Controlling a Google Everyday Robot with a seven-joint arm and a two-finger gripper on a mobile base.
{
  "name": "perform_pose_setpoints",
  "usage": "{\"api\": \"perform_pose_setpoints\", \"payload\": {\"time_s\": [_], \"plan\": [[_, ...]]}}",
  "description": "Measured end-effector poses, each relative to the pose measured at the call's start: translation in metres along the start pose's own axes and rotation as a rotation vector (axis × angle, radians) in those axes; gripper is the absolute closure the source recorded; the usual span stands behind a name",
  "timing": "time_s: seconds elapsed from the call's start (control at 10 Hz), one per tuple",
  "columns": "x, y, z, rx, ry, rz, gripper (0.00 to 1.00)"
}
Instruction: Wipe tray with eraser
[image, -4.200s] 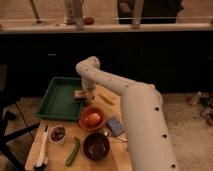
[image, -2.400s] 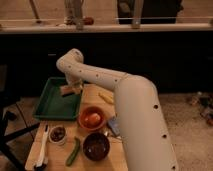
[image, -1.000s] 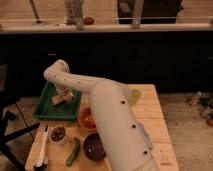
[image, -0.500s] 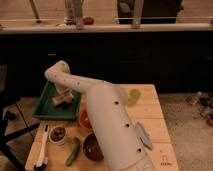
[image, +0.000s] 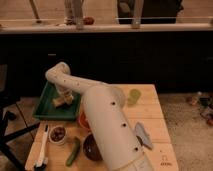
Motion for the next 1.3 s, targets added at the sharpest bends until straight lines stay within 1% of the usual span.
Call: {"api": "perform_pose_setpoints", "payload": {"time_s": [0.5,1.0,1.3], "plan": [[0.011,0.0,0.011,-0.026,-0.022,0.035,0.98],[0.026,-0.009,0.023,-0.059,-0.021,0.07,0.98],[0.027,-0.014,0.024,-0.056,-0.022,0.069,0.98]]}}
